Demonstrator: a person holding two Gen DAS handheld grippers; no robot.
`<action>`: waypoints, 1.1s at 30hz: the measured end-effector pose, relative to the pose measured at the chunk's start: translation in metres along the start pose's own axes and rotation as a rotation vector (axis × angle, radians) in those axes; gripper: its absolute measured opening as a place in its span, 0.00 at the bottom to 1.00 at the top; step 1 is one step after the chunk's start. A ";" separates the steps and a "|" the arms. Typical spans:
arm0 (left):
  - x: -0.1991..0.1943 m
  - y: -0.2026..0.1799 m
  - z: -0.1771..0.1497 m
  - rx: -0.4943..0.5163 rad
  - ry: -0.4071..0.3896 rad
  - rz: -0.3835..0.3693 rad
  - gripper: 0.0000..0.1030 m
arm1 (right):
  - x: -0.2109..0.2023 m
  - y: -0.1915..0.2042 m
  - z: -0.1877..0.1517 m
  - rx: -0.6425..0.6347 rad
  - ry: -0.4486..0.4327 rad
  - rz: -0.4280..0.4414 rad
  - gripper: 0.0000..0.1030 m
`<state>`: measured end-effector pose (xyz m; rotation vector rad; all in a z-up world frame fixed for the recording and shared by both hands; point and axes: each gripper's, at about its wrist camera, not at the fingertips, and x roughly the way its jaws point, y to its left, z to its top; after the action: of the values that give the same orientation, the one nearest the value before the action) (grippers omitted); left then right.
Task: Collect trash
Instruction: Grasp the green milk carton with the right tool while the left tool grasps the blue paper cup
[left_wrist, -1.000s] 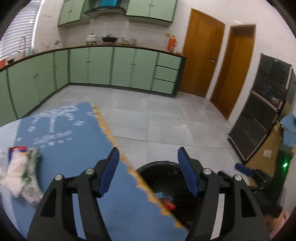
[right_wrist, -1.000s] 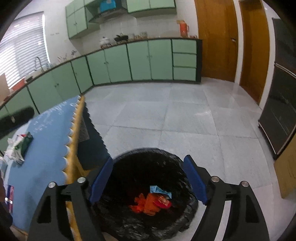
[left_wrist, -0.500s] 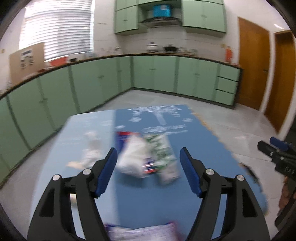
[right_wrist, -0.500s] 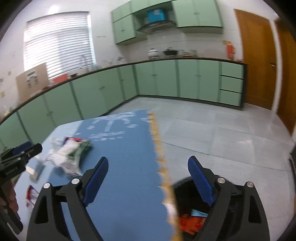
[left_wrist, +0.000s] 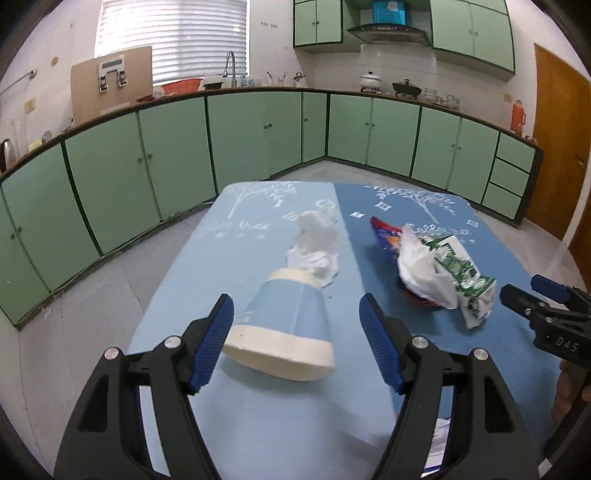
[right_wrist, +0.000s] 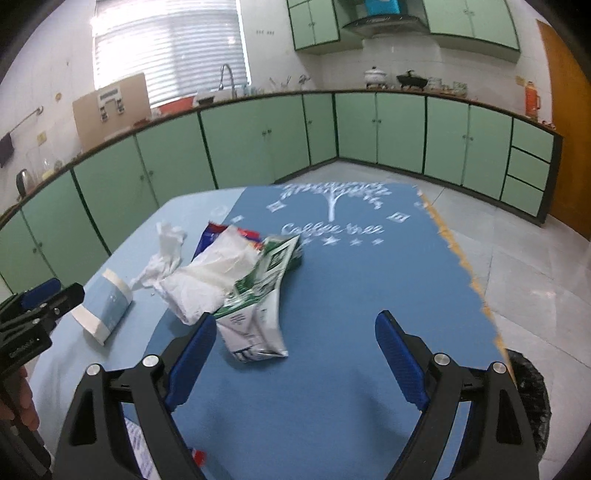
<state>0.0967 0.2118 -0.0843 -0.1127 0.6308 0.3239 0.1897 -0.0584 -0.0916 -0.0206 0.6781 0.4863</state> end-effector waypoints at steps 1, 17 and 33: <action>0.002 0.002 -0.001 -0.001 0.003 -0.001 0.67 | 0.006 0.004 0.000 -0.004 0.011 0.002 0.84; 0.030 0.014 -0.012 -0.035 0.072 -0.034 0.76 | 0.048 0.025 0.001 -0.049 0.118 -0.036 0.83; 0.053 0.006 -0.012 -0.040 0.162 -0.014 0.67 | 0.049 0.015 0.001 0.006 0.128 -0.007 0.38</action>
<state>0.1282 0.2293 -0.1256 -0.1830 0.7839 0.3163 0.2168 -0.0244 -0.1190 -0.0492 0.8047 0.4789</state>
